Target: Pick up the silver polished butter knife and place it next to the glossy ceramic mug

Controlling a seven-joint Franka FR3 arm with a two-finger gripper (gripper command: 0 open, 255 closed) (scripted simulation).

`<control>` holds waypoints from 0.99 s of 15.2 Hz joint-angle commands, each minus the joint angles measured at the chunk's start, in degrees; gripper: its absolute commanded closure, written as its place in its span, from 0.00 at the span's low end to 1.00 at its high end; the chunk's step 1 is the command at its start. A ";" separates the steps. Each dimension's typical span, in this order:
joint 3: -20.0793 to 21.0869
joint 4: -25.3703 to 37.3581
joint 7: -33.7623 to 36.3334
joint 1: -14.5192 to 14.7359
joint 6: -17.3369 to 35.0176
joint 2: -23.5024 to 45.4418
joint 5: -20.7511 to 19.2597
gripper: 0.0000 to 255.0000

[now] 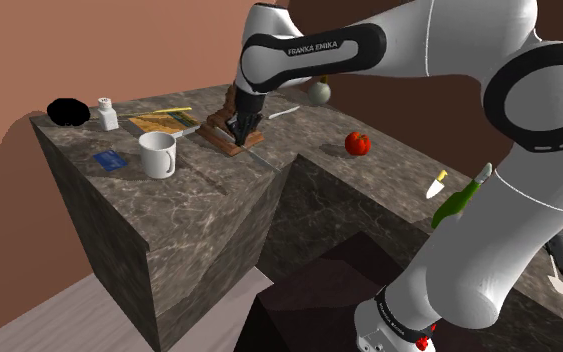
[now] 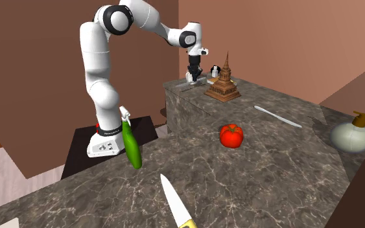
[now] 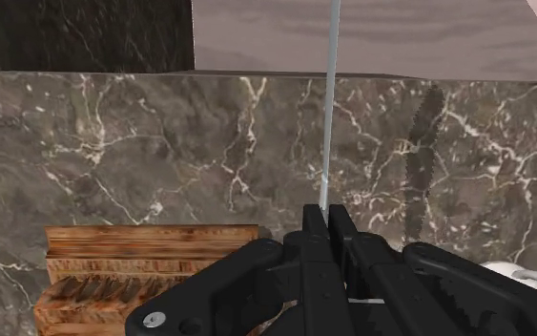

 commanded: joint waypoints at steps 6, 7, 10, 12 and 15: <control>-0.04 -3.23 -0.20 -0.09 5.11 1.84 0.12 1.00; -0.04 -3.62 -0.21 -0.09 5.83 2.17 0.14 1.00; -0.03 -4.72 -0.25 -0.10 7.95 3.20 0.21 1.00; -0.03 -5.26 -0.27 -0.11 9.10 3.80 0.24 1.00; -0.03 -5.26 -0.27 -0.11 9.10 3.80 0.24 1.00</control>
